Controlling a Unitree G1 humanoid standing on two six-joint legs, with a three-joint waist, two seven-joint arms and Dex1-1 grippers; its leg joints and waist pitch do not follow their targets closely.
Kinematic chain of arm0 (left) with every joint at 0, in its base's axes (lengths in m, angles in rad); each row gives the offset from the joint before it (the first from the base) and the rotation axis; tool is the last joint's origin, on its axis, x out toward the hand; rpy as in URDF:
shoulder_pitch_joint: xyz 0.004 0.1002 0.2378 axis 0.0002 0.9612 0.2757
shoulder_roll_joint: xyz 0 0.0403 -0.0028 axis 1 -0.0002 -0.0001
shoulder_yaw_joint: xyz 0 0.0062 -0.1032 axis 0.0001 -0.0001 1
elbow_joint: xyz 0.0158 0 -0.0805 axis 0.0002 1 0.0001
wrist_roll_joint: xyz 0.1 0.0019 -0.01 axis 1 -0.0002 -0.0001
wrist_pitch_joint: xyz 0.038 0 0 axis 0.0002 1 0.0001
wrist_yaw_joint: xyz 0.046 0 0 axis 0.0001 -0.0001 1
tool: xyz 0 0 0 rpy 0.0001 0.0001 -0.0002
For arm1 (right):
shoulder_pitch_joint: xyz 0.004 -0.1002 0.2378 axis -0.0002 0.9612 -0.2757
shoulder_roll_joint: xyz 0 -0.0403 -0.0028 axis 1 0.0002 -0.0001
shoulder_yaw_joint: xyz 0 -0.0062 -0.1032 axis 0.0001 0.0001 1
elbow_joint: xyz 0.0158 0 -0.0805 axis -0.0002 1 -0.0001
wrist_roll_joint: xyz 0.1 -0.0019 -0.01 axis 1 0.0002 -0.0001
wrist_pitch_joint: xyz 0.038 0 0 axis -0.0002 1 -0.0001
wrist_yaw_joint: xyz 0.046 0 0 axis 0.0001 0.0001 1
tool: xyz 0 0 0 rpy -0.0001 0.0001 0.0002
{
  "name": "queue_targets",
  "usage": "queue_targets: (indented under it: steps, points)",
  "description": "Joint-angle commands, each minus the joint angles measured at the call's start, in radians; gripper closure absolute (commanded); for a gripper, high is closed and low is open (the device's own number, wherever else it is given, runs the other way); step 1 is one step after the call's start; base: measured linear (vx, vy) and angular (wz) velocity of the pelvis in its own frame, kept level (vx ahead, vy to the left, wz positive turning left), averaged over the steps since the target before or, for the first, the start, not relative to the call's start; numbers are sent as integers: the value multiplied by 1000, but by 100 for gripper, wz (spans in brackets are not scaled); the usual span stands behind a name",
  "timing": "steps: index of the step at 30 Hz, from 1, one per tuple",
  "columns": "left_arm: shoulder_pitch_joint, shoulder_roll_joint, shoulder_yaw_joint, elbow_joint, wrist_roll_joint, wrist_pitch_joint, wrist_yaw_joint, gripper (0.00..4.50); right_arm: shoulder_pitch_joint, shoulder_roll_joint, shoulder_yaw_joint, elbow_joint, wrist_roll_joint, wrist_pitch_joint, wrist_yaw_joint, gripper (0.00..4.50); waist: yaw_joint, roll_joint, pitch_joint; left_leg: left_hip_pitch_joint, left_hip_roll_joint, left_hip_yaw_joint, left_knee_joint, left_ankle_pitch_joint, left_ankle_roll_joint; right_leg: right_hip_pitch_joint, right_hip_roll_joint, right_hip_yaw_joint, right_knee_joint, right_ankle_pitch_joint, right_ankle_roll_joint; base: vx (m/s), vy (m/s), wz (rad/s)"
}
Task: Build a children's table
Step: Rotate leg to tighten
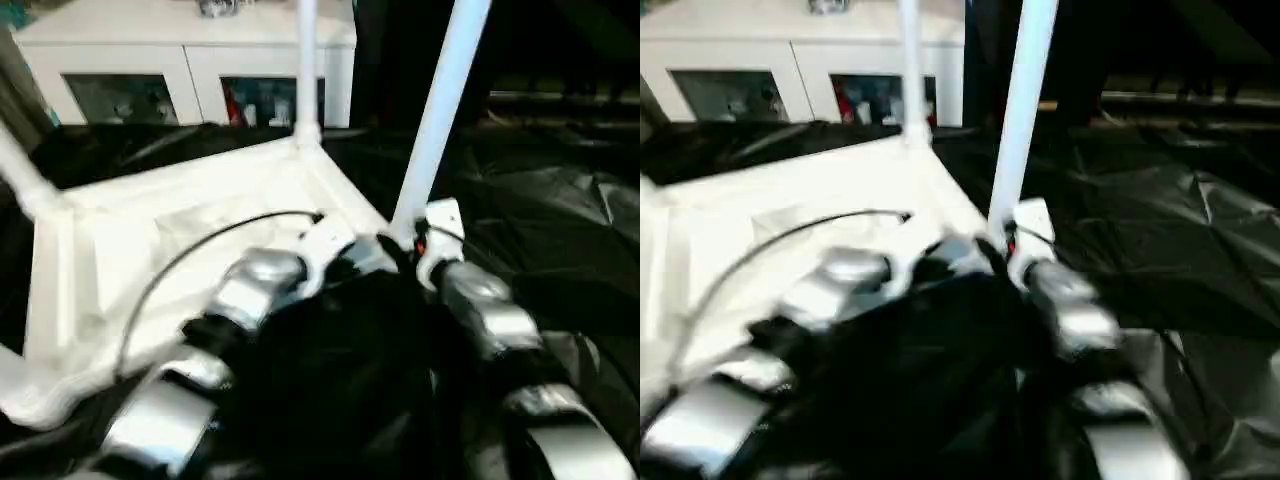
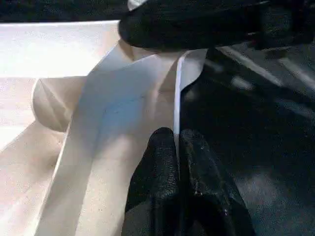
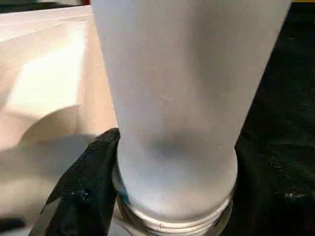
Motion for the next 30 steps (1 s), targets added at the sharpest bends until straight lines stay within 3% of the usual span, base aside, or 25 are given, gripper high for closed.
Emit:
queue_targets:
  steps: [1, 3, 4, 5, 8, 9, 12, 16, 17, 20, 21, 22, 29, 30]
  points:
    - [-21, -16, 73, 5, -29, -61, 100, 450, 24, 29, 18, 65, -8, 21, 1, 178, -2, -21, -71, 19, 53, -31, -70, -193, 45, 42, -65, 42, -81, -215, -226, 0, 0, 0]
    - [-22, -14, 56, 7, -20, -76, 80, 450, 15, 46, 22, 70, -3, -3, 23, 178, -1, -22, -72, 17, 52, -30, -69, -185, 59, 44, -65, 41, -81, -212, -222, 0, 0, 0]
    - [-21, -11, 53, 6, -20, -79, 73, 450, 14, 48, 21, 68, -1, -11, 32, 122, -1, -21, -72, 18, 52, -30, -70, -188, 61, 43, -66, 42, -81, -217, -221, 0, 0, 0]
    - [-20, -6, 50, 5, -21, -80, 63, 450, 13, 47, 24, 66, -2, -24, 39, 108, -1, -20, -71, 18, 53, -31, -70, -194, 60, 43, -66, 41, -82, -230, -219, 0, 0, 0]
    - [-12, 27, 41, 1, -20, -98, 23, 450, 4, 23, 26, 56, -10, -66, 71, 88, -5, -20, -70, 13, 52, -34, -73, -206, 59, 45, -67, 40, -82, -246, -213, 0, 0, 0]
    - [-11, 29, 41, 0, -20, -99, 19, 450, 3, 21, 26, 54, -10, -68, 76, 73, -8, -26, -72, 13, 53, -34, -73, -201, 61, 46, -66, 39, -80, -241, -211, 0, 0, 0]
    - [13, 64, 40, -27, -26, -110, -42, 450, 8, -32, 24, -6, 7, -59, 177, 55, -13, -26, -71, 12, 52, -31, -69, -191, 76, 46, -65, 39, -81, -232, -221, 0, 0, 0]
    - [39, 106, 36, -55, -41, -150, -136, 450, 34, -125, 57, -91, 14, -37, 342, 55, -11, -27, -73, 10, 53, -30, -66, -158, 101, 47, -64, 40, -74, -184, -230, 0, 0, 0]
    - [46, 120, 35, -65, -50, -153, -169, 450, 48, -156, 76, -118, 10, -42, 403, 55, -9, -36, -73, 9, 53, -28, -64, -154, 110, 49, -63, 39, -74, -176, -233, 0, 0, 0]
    - [73, 167, 19, -106, -85, -179, -311, 450, 96, -248, 120, -209, 16, -46, 591, 55, -1, -30, -71, 10, 56, -28, -63, -153, 122, 48, -64, 39, -72, -179, -237, 0, 0, 0]
    - [76, 172, 18, -111, -88, -176, -327, 450, 101, -258, 125, -219, 17, -47, 612, 55, 1, -31, -72, 11, 58, -28, -63, -152, 122, 47, -64, 40, -71, -176, -239, 0, 0, 0]
    - [87, 194, 11, -134, -103, -184, -393, 450, 112, -284, 139, -245, 22, -41, 667, 55, 1, -24, -71, 10, 59, -29, -64, -153, 119, 46, -64, 40, -69, -177, -245, 0, 0, 0]
    - [85, 232, 15, -160, -139, -163, -507, 450, 108, -303, 179, -253, 39, -25, 795, 55, 16, -25, -69, 21, 64, -26, -67, -189, 86, 36, -65, 43, -73, -225, -250, 0, 0, 0]
    - [89, 237, 12, -170, -142, -158, -527, 450, 104, -300, 188, -250, 39, -25, 809, 55, 18, -29, -70, 20, 64, -26, -67, -180, 85, 37, -64, 43, -71, -214, -251, 0, 0, 0]
